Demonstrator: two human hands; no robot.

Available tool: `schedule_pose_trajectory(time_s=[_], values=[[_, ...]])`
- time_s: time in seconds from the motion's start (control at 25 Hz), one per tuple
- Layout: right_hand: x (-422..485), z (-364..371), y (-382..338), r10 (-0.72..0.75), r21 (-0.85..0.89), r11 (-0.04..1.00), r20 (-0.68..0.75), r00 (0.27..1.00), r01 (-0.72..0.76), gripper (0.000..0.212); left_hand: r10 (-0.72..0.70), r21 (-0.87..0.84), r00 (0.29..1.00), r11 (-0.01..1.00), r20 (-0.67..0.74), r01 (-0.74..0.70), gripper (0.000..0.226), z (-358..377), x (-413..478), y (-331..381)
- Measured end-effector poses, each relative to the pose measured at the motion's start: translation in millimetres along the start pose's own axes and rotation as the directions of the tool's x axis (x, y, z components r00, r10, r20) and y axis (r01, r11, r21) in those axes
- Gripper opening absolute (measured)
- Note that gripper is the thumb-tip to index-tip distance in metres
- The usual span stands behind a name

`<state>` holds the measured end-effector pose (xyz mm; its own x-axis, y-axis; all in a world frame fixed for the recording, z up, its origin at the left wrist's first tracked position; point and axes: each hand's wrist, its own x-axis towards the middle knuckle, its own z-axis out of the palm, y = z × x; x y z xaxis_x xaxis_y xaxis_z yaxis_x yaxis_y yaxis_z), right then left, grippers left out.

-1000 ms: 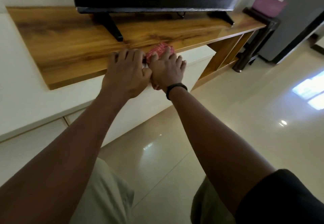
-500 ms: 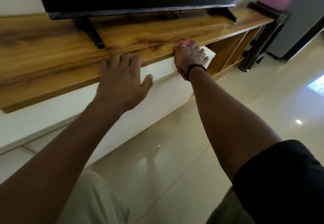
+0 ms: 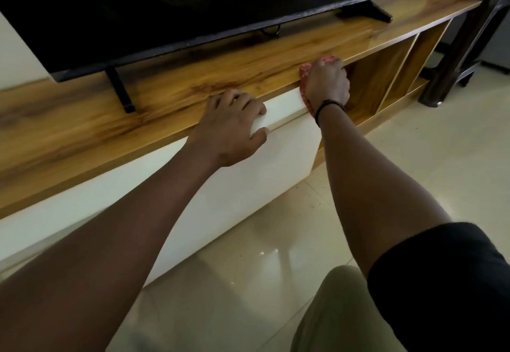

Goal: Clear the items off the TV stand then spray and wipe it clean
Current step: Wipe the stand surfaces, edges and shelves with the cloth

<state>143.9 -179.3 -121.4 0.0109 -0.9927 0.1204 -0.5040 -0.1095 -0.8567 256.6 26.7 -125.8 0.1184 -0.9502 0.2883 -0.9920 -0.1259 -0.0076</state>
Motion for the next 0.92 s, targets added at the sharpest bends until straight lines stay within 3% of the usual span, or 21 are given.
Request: schedule_pose_trajectory(time_s=[0.16,0.24,0.36,0.52,0.64,0.72,0.76,0.84,0.88,0.92], values=[[-45.9,14.2,23.7,-0.010,0.505,0.856,-0.203,0.979,0.113,0.051,-0.013,0.032,1.000,0.999,0.001,0.013,0.045,0.3,-1.9,3.6],[-108.5,37.2,42.4,0.045,0.655,0.752,-0.174,0.984,0.082,0.053,-0.019,0.037,1.000,0.999,0.004,0.019,0.045,-0.4,-0.4,5.8],[-190.7,68.9,44.6,0.123,0.712,0.692,0.043,0.991,-0.117,0.060,-0.022,0.055,1.000,0.998,0.014,0.021,0.043,-1.5,-2.1,7.2],[-125.7,71.0,24.4,0.175,0.707,0.707,-0.155,0.972,-0.014,0.061,-0.036,0.067,0.999,0.997,0.023,0.035,0.047,-3.9,-0.5,8.0],[-63.5,76.7,72.3,0.321,0.708,0.694,-0.137,0.937,-0.134,0.053,-0.034,0.040,0.999,0.999,0.019,0.033,0.046,-1.4,-0.4,7.9],[-54.5,86.7,124.3,0.496,0.758,0.568,-0.005,0.868,-0.321,0.046,-0.035,0.032,0.999,0.999,0.003,0.035,0.043,-0.7,-0.5,7.9],[-59.4,94.4,148.2,0.585,0.775,0.458,0.106,0.804,-0.435,0.045,-0.034,0.037,0.999,0.999,-0.003,0.035,0.042,-0.6,-0.5,8.0],[-84.2,107.3,172.9,0.717,0.724,0.170,0.375,0.588,-0.669,0.052,-0.038,0.046,0.999,0.998,-0.005,0.039,0.041,-0.8,0.3,8.7],[-98.9,110.9,173.8,0.725,0.656,0.086,0.475,0.498,-0.750,0.055,-0.042,0.048,0.999,0.998,-0.002,0.042,0.042,-1.4,0.3,9.5],[-116.3,115.5,166.0,0.711,0.625,0.047,0.527,0.466,-0.779,0.054,-0.045,0.048,0.999,0.998,0.001,0.045,0.042,-1.7,0.4,9.9]])
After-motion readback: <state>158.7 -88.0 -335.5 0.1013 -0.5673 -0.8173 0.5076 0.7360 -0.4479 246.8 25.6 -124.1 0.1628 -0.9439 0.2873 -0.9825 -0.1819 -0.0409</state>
